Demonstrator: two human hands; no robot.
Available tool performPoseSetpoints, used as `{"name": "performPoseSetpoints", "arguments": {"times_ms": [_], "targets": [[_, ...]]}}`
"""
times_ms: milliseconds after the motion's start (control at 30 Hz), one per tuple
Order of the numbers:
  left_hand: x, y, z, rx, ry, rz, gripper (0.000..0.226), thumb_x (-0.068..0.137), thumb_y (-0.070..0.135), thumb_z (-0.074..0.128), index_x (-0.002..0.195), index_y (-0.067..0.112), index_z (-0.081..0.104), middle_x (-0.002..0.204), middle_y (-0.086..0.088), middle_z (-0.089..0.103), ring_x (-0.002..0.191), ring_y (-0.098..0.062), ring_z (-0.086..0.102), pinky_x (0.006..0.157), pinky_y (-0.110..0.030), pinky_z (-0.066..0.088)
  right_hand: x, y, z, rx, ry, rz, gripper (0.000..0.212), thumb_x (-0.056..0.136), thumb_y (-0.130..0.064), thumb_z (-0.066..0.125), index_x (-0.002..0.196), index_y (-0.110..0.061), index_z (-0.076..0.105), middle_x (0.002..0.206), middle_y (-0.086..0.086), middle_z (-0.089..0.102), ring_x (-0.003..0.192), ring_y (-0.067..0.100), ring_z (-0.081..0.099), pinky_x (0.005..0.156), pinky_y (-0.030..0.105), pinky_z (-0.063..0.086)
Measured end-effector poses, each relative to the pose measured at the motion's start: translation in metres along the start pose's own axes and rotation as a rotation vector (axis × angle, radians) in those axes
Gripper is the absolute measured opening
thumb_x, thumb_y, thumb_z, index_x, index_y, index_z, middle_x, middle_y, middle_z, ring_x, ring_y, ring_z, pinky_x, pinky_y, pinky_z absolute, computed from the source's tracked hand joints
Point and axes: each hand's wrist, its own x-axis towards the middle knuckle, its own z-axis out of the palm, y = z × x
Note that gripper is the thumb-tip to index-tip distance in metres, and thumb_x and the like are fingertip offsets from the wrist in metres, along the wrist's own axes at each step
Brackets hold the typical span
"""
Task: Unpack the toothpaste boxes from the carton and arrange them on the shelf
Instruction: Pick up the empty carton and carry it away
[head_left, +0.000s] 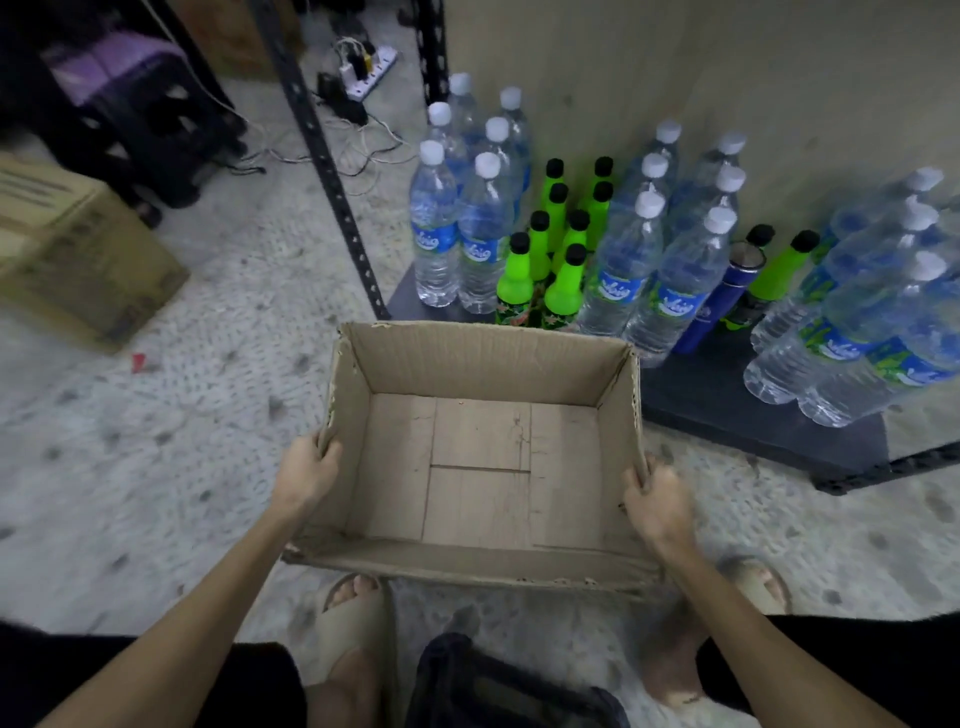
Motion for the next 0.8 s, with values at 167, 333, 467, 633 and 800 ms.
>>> {"name": "performPoseSetpoints", "arguments": {"times_ms": [167,333,467,633,800], "targets": [[-0.001,-0.06,-0.032,-0.06,0.08,-0.091,0.021,0.1,0.013,0.05,0.084,0.002,0.056,0.066,-0.013,0.05,0.058,-0.023,0.047,0.05,-0.031,0.03,0.004,-0.052,0.035,-0.042,-0.074,-0.108,0.024,0.096,-0.016,0.055,0.096,0.004,0.067,0.083,0.024,0.068,0.081,0.037,0.066,0.069,0.035,0.047],[-0.005,-0.122,-0.066,-0.091,0.186,-0.191,0.028,0.101,0.017,0.05,0.077,0.001,0.051,0.064,-0.013,0.042,0.056,-0.022,0.043,0.052,-0.033,0.028,0.0,-0.117,0.077,-0.071,-0.122,-0.272,0.026,0.097,-0.021,0.055,0.097,0.002,0.068,0.086,0.024,0.07,0.085,0.039,0.067,0.074,0.04,0.052],[-0.015,-0.166,-0.091,-0.132,0.242,-0.283,0.03,0.101,0.015,0.049,0.086,-0.01,0.058,0.067,-0.015,0.048,0.06,-0.024,0.047,0.052,-0.034,0.03,-0.011,-0.164,0.119,-0.099,-0.173,-0.402,0.023,0.097,-0.018,0.056,0.101,0.001,0.069,0.088,0.025,0.071,0.087,0.041,0.067,0.074,0.038,0.05],[-0.026,-0.218,-0.117,-0.168,0.296,-0.36,0.027,0.103,0.015,0.047,0.084,-0.002,0.056,0.063,-0.009,0.044,0.055,-0.021,0.042,0.053,-0.033,0.029,-0.027,-0.21,0.177,-0.101,-0.284,-0.428,0.024,0.098,-0.02,0.054,0.1,0.0,0.067,0.085,0.022,0.07,0.086,0.036,0.067,0.074,0.031,0.047],[-0.029,-0.263,-0.137,-0.149,0.333,-0.447,0.035,0.103,0.02,0.047,0.081,-0.007,0.054,0.063,-0.012,0.044,0.055,-0.023,0.043,0.05,-0.034,0.027,-0.046,-0.247,0.221,-0.148,-0.324,-0.48,0.023,0.098,-0.02,0.052,0.096,0.0,0.063,0.085,0.017,0.064,0.084,0.029,0.06,0.073,0.029,0.04]]}}
